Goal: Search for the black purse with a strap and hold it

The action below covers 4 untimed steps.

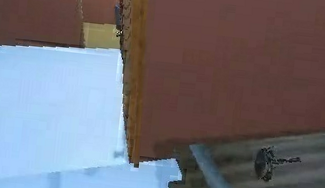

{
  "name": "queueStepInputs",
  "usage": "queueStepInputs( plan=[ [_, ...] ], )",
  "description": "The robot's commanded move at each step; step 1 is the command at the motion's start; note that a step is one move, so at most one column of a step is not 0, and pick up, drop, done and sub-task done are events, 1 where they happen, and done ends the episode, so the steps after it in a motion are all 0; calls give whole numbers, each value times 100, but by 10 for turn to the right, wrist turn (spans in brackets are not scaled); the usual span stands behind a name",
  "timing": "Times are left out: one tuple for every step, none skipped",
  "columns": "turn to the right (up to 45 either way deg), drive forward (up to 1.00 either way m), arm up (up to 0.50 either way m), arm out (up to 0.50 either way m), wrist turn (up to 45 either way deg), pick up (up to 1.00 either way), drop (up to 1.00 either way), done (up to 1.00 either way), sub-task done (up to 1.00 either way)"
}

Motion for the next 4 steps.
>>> queueStepInputs(
  plan=[
    [-450, 0, 0, 0, 0, 0, 0, 0, 0],
    [-90, 0, 0, 0, 0, 0, 0, 0, 0],
    [450, 0, 0, 0, 0, 0, 0, 0, 0],
    [450, 0, 0, 0, 0, 0, 0, 0, 0]
  ],
)
